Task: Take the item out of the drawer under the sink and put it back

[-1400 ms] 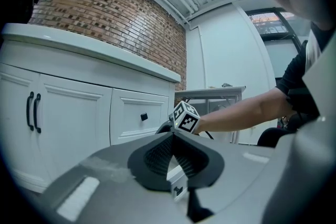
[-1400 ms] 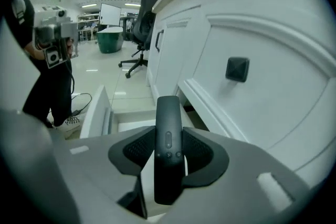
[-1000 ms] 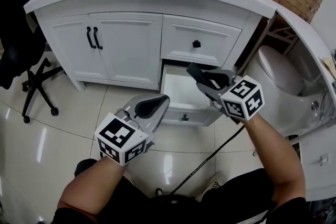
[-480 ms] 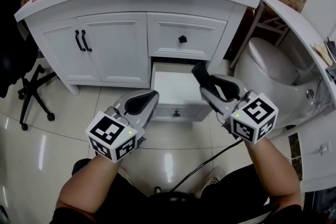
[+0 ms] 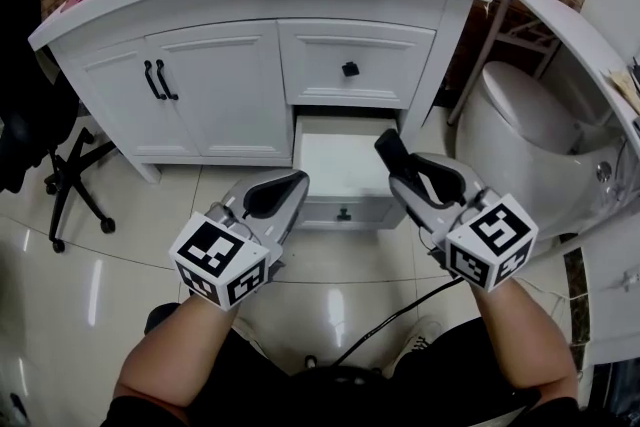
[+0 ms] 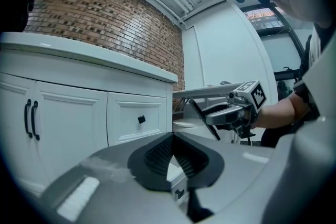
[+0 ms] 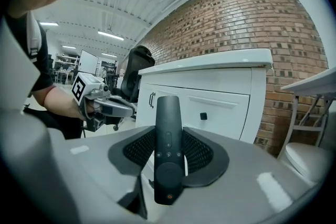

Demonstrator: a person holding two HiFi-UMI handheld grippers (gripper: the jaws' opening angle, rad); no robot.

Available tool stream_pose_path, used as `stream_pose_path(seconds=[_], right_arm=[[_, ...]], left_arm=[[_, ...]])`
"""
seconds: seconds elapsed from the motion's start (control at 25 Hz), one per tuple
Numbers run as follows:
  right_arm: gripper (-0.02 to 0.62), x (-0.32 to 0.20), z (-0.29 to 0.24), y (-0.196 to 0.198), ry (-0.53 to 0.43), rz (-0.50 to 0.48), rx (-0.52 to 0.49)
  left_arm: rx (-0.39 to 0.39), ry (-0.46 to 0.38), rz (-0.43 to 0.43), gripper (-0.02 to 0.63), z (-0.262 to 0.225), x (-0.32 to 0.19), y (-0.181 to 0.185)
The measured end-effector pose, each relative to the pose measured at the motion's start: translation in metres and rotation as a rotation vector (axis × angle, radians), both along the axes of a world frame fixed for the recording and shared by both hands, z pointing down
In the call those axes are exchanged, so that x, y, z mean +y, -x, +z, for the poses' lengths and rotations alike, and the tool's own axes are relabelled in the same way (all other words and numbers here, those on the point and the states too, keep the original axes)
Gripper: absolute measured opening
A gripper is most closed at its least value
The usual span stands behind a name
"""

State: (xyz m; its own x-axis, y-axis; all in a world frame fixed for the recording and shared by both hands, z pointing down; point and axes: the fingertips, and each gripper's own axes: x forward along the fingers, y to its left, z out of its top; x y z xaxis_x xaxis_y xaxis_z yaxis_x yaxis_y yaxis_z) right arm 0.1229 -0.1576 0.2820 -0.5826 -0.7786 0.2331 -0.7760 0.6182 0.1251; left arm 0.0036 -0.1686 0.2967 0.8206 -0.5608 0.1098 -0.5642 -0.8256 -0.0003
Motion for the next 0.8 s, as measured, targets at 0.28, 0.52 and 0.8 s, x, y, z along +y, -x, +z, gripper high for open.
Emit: stream_pose_path(seconds=[0.28,0.52,0.8], right_arm=[[0.167,0.0,0.011,0.0,0.024,-0.009,-0.003],[0.167,0.0,0.013,-0.004,0.03,-0.006,-0.009],[0.167,0.001,0.014,-0.002,0.034,-0.013,-0.009]], left_arm=[[-0.025,-0.015,0.013,0.004,0.002,0.0,-0.006],[-0.004,-0.007,0.011,0.005,0.003,-0.001,-0.005],[-0.006,-0.006,0.004,0.006,0.002,-0.002,-0.002]])
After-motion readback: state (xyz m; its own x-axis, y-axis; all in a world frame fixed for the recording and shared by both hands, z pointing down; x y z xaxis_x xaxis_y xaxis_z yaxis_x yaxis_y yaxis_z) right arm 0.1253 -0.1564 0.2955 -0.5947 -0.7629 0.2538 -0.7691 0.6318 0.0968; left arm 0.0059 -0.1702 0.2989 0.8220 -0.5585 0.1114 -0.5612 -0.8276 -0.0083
